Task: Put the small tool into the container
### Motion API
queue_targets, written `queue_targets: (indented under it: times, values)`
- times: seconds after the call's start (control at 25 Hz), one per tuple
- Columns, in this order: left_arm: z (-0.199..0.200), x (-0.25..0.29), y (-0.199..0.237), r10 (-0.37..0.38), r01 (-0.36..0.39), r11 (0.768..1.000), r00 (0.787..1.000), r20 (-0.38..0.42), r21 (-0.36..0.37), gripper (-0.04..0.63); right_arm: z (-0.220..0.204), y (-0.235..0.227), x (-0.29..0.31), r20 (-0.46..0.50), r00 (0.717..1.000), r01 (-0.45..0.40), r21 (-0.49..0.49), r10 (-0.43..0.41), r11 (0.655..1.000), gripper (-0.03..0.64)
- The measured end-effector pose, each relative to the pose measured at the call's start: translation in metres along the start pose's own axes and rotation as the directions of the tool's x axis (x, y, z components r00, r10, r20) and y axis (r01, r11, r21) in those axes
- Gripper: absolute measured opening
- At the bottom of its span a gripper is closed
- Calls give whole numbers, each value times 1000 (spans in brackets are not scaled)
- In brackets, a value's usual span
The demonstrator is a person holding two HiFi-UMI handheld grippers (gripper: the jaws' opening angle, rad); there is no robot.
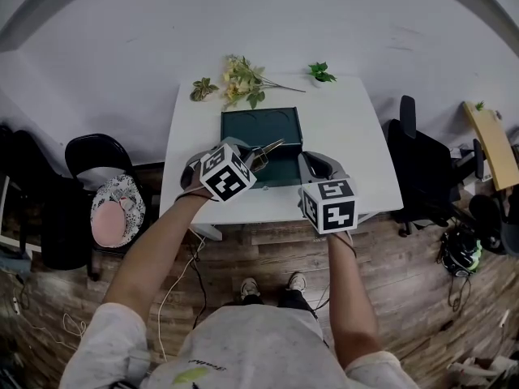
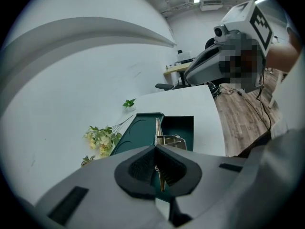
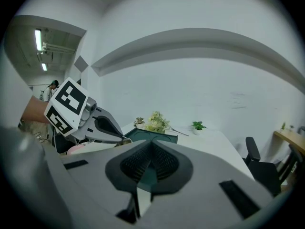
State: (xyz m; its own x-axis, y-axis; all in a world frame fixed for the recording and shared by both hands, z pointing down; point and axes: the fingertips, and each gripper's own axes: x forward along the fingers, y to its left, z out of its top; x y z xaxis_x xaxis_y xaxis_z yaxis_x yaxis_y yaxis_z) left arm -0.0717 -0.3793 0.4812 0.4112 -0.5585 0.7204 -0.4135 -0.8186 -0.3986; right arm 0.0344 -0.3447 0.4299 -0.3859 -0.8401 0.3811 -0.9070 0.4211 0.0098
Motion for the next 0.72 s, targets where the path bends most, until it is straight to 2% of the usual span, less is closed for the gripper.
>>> queue_targets:
  times: [0.28, 0.72]
  values:
    - [1, 20, -9, -22, 32, 992, 996, -83, 120, 0, -7, -9, 2, -16, 1000, -7, -8, 7, 1000, 5]
    - [6, 45, -13, -45, 72, 980, 988, -150, 185, 0, -12, -23, 12, -39, 999, -39, -23, 38, 999, 5]
